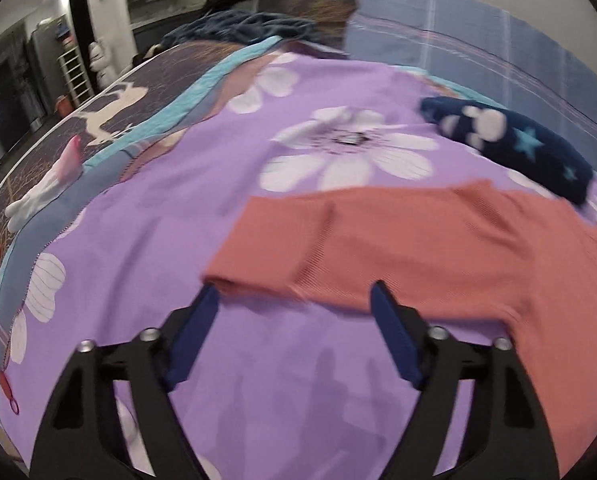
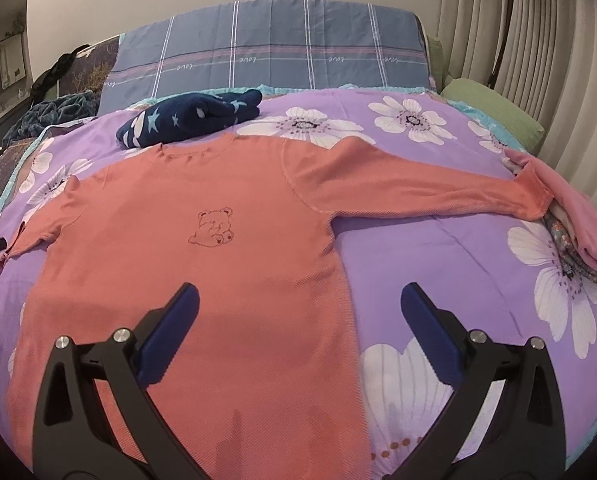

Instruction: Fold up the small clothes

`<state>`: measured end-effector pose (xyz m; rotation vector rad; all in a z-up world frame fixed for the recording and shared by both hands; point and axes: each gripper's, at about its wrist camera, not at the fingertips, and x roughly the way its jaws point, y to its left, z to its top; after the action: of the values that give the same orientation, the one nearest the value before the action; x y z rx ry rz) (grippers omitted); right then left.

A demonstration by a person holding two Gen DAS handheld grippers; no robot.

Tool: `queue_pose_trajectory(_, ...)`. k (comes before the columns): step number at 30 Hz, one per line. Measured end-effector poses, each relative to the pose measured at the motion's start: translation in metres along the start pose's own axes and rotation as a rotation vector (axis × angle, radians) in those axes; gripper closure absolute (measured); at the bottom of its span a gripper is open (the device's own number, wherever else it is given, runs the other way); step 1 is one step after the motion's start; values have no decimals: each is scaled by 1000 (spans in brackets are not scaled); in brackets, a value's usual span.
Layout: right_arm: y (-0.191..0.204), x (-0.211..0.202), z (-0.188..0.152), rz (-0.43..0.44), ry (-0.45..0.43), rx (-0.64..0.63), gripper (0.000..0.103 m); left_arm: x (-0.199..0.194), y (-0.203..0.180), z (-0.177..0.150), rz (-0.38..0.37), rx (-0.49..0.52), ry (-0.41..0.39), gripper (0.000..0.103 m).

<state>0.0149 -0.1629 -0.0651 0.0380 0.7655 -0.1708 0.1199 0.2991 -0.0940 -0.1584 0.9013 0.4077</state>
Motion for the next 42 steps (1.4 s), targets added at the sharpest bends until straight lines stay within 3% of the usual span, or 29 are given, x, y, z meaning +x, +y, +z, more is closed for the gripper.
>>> queue_pose_trajectory(3,7,5,1,10,12,-21,2,16,7,5,-16,5,22,40)
queue_pose_trajectory(12,20,19,6,5,35,-63,2,63,0,8,-42,10,82,42)
queue_pose_trajectory(15,25,21,5,20,43,-71,2,66,2,15,-70,9,81,64)
queue_pose_trajectory(17,28,20,5,16,39,-97,2,64,0,18,-73,33,74,98)
queue_pose_trajectory(20,31,20,5,11,35,-114,2,57,-2,23,-21,83,37,100)
queue_pose_trajectory(23,30,21,7,29,38,-103,2,44,5,28,-52,77,4,100)
queue_pose_trajectory(27,35,21,9,76,39,-104,2,19,2,32,-177,60,-22,100)
queue_pose_trajectory(33,49,26,16,182,69,-105,3,-33,-55,20,-337,187,-91,100)
queue_pose_trajectory(34,51,27,21,211,70,-81,7,-38,-68,14,-364,206,-90,100)
queue_pose_trajectory(36,58,30,32,256,60,-39,34,-40,-86,4,-409,234,-73,100)
queue_pose_trajectory(37,66,34,42,296,68,-23,43,-41,-97,-4,-433,253,-60,100)
queue_pose_trajectory(38,74,37,49,325,81,-26,63,-40,-105,-9,-442,267,-52,100)
queue_pose_trajectory(39,86,43,58,364,107,-39,77,-39,-115,-16,-449,285,-40,100)
queue_pose_trajectory(42,134,69,86,499,201,-84,78,-35,-128,-27,-453,309,-17,100)
